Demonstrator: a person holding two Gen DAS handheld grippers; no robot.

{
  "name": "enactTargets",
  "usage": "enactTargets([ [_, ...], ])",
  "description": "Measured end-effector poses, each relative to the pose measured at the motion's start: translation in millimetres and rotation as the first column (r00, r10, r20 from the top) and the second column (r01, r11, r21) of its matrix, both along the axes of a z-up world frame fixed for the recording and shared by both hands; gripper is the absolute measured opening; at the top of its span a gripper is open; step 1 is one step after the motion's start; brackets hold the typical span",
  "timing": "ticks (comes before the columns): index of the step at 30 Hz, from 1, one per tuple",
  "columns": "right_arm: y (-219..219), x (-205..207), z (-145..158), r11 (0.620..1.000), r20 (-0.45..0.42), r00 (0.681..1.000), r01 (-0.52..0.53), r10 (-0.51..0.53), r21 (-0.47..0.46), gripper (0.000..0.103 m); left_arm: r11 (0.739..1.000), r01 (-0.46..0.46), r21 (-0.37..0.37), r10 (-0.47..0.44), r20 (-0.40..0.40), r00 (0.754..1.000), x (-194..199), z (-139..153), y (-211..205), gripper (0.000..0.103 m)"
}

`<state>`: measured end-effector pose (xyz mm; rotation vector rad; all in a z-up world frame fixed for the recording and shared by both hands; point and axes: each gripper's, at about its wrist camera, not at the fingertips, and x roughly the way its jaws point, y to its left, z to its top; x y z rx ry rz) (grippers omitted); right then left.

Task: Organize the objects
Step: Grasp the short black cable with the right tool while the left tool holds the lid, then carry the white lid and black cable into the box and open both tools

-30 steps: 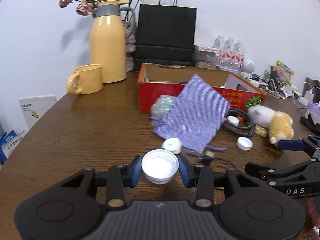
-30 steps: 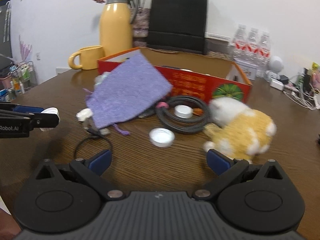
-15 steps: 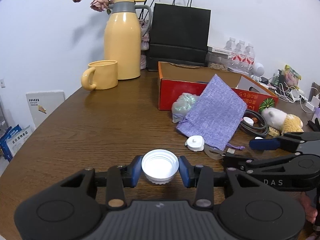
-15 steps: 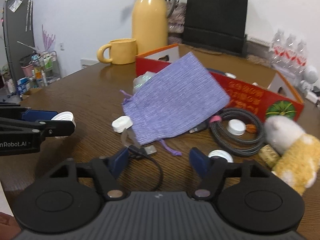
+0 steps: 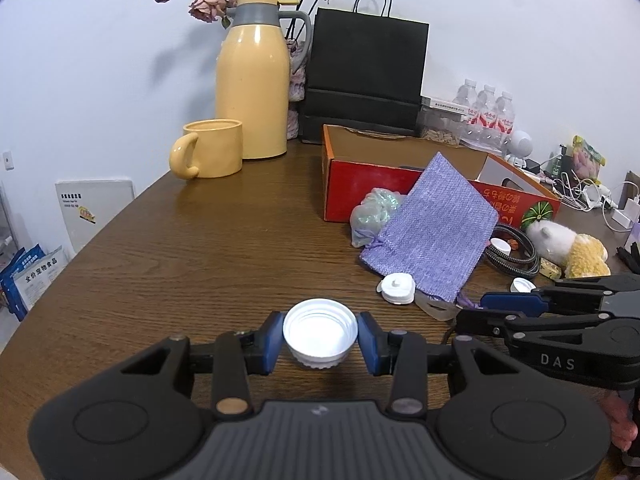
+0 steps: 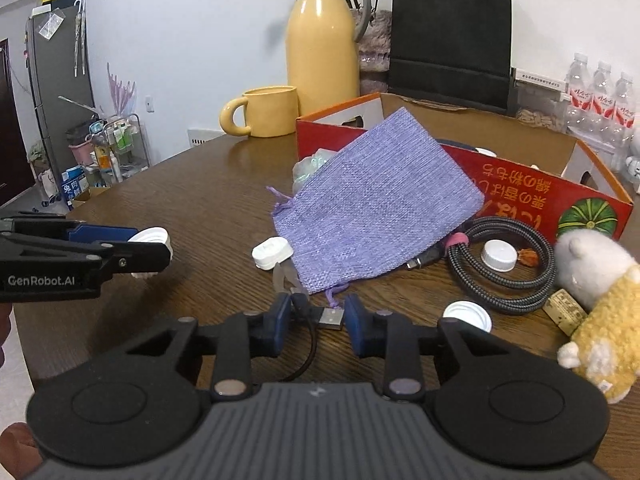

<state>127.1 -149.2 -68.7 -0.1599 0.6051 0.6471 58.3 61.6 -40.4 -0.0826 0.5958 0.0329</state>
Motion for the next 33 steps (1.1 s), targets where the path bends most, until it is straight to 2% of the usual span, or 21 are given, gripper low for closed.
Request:
enactTargets([
  [8, -21, -6, 6, 0.999, 0.026, 0.999, 0.036, -0.036, 0.026, 0.030, 1.000, 0.023, 0.009, -0.023, 0.003, 1.000, 5, 4, -13, 0.039],
  [10, -27, -5, 8, 0.998, 0.032, 0.998, 0.049, -0.050, 0.038, 0.018, 0.999, 0.032, 0.010, -0.032, 0.006, 0.999, 8, 6, -17, 0.039],
  [18, -47, 4, 18, 0.992, 0.052, 0.994, 0.091, -0.096, 0.084, 0.011, 0.998, 0.064, 0.007, -0.064, 0.036, 0.997, 24, 19, -37, 0.039],
  [33, -66, 36, 58, 0.975, 0.132, 0.982, 0.109, -0.136, 0.191, 0.010, 0.995, 0.096, -0.002, -0.094, 0.131, 0.987, 78, 62, -65, 0.039],
])
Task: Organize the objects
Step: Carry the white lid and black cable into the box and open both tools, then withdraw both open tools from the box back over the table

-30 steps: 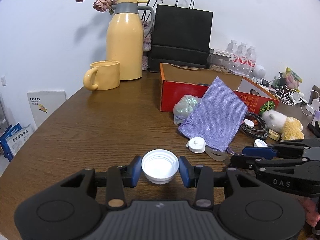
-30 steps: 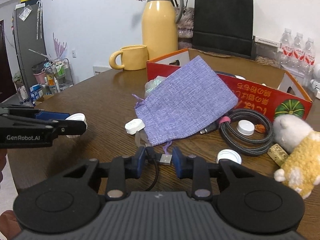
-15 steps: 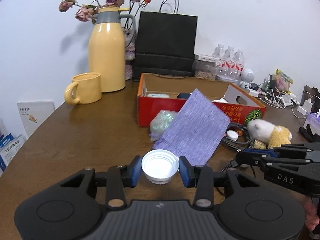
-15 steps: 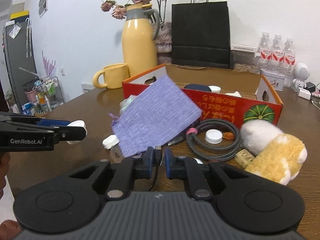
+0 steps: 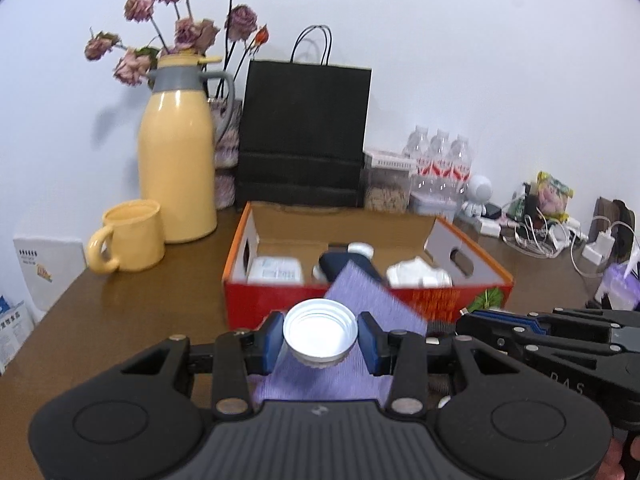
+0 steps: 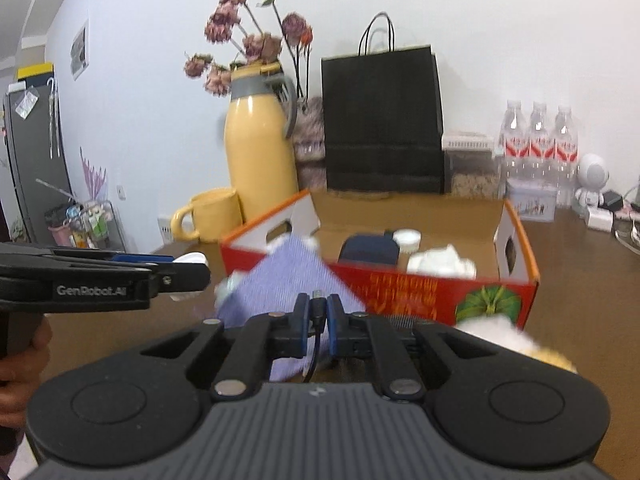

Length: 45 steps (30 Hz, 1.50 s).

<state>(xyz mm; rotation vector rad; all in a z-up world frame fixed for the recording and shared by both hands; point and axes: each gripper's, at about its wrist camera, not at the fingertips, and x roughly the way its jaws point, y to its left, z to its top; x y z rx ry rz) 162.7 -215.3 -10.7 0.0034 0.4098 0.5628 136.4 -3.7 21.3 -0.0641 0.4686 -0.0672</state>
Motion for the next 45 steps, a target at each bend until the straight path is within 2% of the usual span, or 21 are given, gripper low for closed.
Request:
enactTargets([
  [6, -2, 31, 20, 0.999, 0.030, 1.000, 0.007, -0.008, 0.031, 0.010, 1.000, -0.005, 0.017, 0.004, 0.038, 0.999, 34, 19, -10, 0.039],
  [16, -4, 94, 37, 0.998, 0.054, 0.997, 0.055, -0.056, 0.035, 0.010, 0.999, -0.014, 0.035, 0.013, 0.042, 0.999, 96, 29, -25, 0.039],
  [24, -4, 145, 30, 0.995, 0.015, 0.995, 0.096, -0.096, 0.025, 0.010, 0.999, -0.030, 0.033, 0.029, 0.028, 0.999, 145, 23, -27, 0.039],
  [31, -8, 172, 17, 0.992, -0.030, 0.993, 0.118, -0.117, 0.036, 0.010, 0.999, -0.029, 0.034, 0.029, -0.002, 1.000, 178, 13, -26, 0.039],
  [35, -3, 178, 11, 0.991, -0.038, 0.990, 0.136, -0.136, -0.014, 0.011, 0.998, -0.027, 0.061, 0.028, -0.016, 0.999, 187, 9, -27, 0.039],
  [36, 1, 179, 9, 0.987, -0.041, 0.987, 0.151, -0.153, -0.057, 0.018, 0.997, -0.024, 0.076, 0.026, -0.025, 0.999, 189, 7, -28, 0.040],
  [37, 5, 179, 6, 0.978, -0.038, 0.983, 0.174, -0.179, -0.114, 0.039, 0.996, -0.025, 0.090, 0.028, -0.039, 0.999, 191, 5, -30, 0.049],
  [38, 10, 179, 4, 0.966, -0.028, 0.978, 0.198, -0.205, -0.167, 0.055, 0.994, -0.030, 0.103, 0.036, -0.059, 0.998, 193, 3, -30, 0.059],
  [39, 12, 178, 2, 0.957, -0.012, 0.975, 0.215, -0.221, -0.194, 0.082, 0.993, -0.037, 0.110, 0.045, -0.070, 0.997, 195, 2, -31, 0.081],
  [40, 14, 176, 0, 0.951, 0.004, 0.973, 0.225, -0.229, -0.210, 0.088, 0.992, -0.052, 0.117, 0.060, -0.073, 0.996, 196, 1, -31, 0.096],
  [42, 16, 174, 1, 0.951, 0.013, 0.974, 0.222, -0.224, -0.216, 0.092, 0.989, -0.080, 0.128, 0.087, -0.052, 0.995, 195, 0, -31, 0.098],
  [43, 15, 173, 2, 0.952, 0.016, 0.975, 0.221, -0.222, -0.212, 0.102, 0.987, -0.090, 0.130, 0.097, -0.049, 0.994, 195, 0, -30, 0.099],
  [45, 15, 170, 4, 0.952, 0.029, 0.975, 0.222, -0.221, -0.209, 0.103, 0.988, -0.095, 0.120, 0.102, -0.053, 0.993, 195, 0, -28, 0.101],
])
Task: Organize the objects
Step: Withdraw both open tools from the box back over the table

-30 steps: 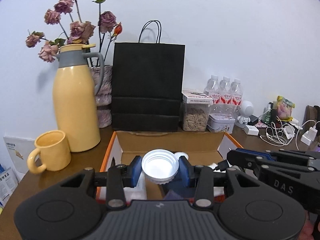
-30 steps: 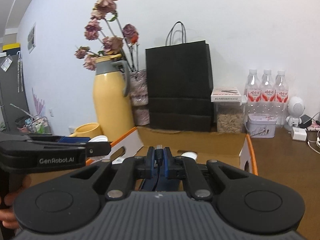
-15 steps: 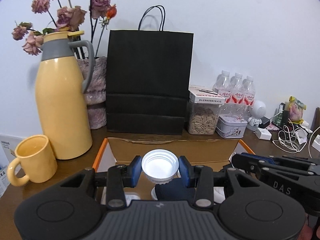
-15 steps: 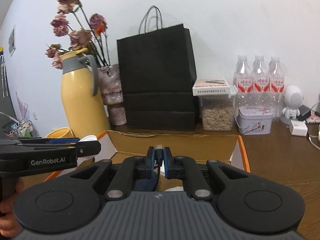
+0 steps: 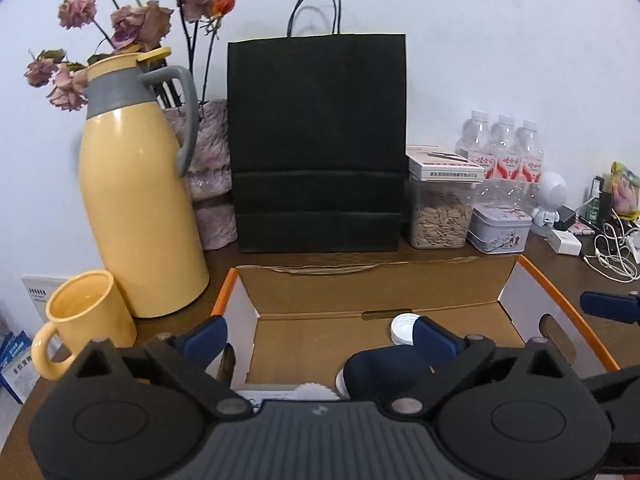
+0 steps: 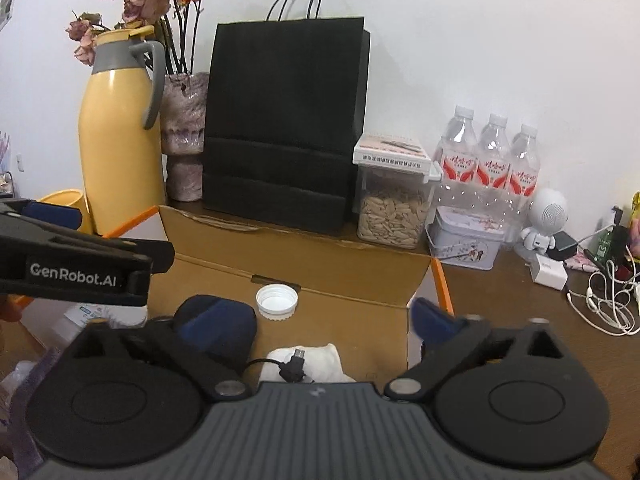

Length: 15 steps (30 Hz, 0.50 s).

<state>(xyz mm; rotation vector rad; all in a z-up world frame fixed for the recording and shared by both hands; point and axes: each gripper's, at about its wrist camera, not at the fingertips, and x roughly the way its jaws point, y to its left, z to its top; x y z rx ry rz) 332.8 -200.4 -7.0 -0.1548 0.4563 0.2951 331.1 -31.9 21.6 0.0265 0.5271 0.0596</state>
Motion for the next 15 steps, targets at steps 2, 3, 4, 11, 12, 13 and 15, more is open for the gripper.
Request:
enactTargets([
  [2, 0.0, -0.3, 0.6, 1.000, 0.000, 1.000, 0.002, -0.002, -0.002, 0.103, 1.000, -0.003, -0.003, 0.003, -0.002, 1.000, 0.0, -0.1, 0.7, 0.101],
  [3, 0.0, 0.4, 0.3, 1.000, -0.002, 1.000, 0.003, -0.003, -0.001, 0.103, 1.000, -0.003, -0.003, 0.003, -0.002, 1.000, -0.1, 0.4, 0.8, 0.101],
  [4, -0.4, 1.0, 0.2, 1.000, -0.005, 1.000, 0.004, -0.004, -0.001, 0.103, 1.000, -0.003, -0.002, 0.003, -0.003, 1.000, -0.1, 0.2, 0.8, 0.101],
  [11, -2.6, 1.5, 1.1, 1.000, -0.010, 1.000, 0.017, -0.017, 0.005, 0.103, 1.000, -0.001, -0.003, 0.001, 0.004, 1.000, -3.4, 2.4, 1.3, 0.101],
  [12, -3.0, 1.0, 1.7, 1.000, -0.010, 1.000, 0.019, -0.019, 0.005, 0.103, 1.000, -0.002, -0.003, 0.002, 0.006, 1.000, -4.7, 3.0, 1.1, 0.101],
  [13, -3.2, -0.3, 2.3, 1.000, -0.008, 1.000, 0.020, -0.020, 0.005, 0.103, 1.000, -0.003, -0.004, 0.003, 0.009, 1.000, -6.5, 3.7, 1.2, 0.101],
  [15, -3.8, -3.2, 4.0, 1.000, -0.003, 1.000, 0.021, -0.021, 0.005, 0.103, 1.000, -0.005, -0.006, 0.005, 0.015, 1.000, -9.9, 5.2, 1.2, 0.101],
])
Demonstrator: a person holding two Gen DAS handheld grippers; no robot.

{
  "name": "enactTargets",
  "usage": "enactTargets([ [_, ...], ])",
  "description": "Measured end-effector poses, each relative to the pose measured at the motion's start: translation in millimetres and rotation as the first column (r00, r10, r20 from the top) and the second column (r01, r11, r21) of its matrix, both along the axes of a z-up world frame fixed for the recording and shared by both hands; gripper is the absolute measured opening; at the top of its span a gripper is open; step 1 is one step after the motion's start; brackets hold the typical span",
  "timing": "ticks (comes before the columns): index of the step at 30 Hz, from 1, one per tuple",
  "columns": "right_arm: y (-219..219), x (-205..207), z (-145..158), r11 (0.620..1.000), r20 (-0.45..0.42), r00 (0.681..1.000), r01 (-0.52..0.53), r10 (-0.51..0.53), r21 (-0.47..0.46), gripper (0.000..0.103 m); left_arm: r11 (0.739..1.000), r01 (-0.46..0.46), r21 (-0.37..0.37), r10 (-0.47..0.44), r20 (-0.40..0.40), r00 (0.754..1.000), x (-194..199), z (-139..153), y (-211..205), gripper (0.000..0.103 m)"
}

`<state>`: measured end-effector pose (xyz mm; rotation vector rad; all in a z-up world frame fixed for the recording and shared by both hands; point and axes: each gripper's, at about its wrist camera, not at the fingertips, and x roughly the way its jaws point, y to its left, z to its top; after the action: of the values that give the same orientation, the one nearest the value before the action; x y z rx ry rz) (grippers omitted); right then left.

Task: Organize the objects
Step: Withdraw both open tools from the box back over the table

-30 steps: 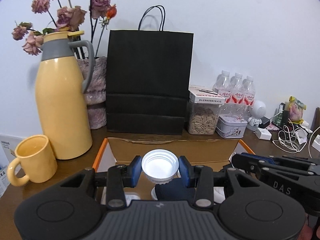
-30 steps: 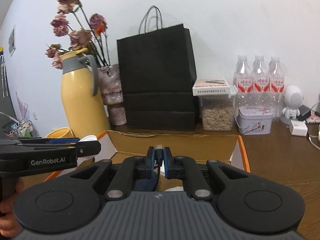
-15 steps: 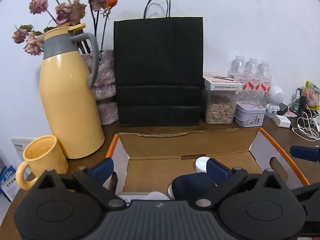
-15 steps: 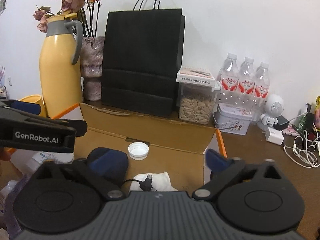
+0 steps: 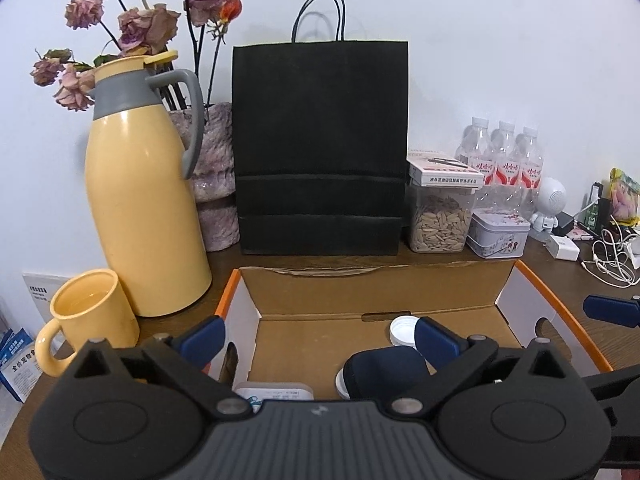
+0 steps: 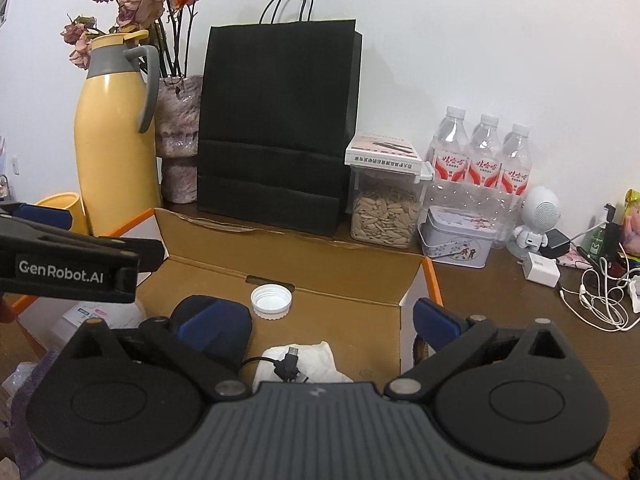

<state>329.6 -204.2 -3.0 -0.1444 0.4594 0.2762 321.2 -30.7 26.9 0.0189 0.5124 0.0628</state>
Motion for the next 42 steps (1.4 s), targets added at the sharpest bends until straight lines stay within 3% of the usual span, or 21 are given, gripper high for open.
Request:
enactTargets([
  [11, -1, -35, 9, 1.000, 0.038, 0.999, -0.008, 0.008, -0.013, 0.103, 1.000, 0.013, -0.004, -0.013, 0.031, 0.999, -37, 9, 1, 0.101],
  [21, 9, -85, -3, 0.997, 0.012, 0.998, -0.056, 0.057, -0.055, 0.103, 0.999, 0.035, 0.012, -0.035, 0.022, 0.999, -82, 7, 6, 0.101],
  [42, 2, -167, -37, 0.997, -0.104, 0.992, -0.070, 0.067, -0.025, 0.103, 1.000, 0.012, -0.006, -0.013, -0.111, 0.994, -166, -39, 43, 0.101],
])
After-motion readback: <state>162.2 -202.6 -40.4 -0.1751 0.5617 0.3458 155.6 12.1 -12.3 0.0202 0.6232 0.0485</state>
